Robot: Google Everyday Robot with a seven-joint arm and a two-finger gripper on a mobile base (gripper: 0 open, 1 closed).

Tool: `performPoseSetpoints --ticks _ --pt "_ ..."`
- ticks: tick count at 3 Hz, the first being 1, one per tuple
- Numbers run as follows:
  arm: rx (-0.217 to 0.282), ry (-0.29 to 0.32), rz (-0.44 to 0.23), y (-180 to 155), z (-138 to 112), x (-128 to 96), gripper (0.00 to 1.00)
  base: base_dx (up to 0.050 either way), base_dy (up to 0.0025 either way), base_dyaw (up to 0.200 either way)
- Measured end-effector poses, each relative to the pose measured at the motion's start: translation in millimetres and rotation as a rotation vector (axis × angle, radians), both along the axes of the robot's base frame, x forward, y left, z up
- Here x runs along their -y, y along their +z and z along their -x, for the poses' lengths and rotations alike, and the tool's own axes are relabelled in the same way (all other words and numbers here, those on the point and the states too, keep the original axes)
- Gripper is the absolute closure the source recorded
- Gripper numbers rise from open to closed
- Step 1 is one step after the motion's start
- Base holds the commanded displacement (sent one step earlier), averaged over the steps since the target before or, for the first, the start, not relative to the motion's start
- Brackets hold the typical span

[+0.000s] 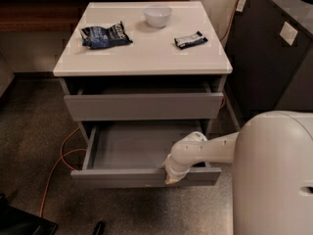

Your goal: Open middle drawer

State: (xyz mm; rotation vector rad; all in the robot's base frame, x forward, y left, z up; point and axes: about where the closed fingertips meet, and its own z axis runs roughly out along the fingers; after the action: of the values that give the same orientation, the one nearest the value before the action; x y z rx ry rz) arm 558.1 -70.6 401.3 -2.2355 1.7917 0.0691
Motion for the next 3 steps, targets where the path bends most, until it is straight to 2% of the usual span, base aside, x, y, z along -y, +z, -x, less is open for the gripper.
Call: performPoseSetpoints --ticks 3 --pt "0.0 0.0 0.0 0.0 0.1 0.0 1.0 0.0 0.0 0.0"
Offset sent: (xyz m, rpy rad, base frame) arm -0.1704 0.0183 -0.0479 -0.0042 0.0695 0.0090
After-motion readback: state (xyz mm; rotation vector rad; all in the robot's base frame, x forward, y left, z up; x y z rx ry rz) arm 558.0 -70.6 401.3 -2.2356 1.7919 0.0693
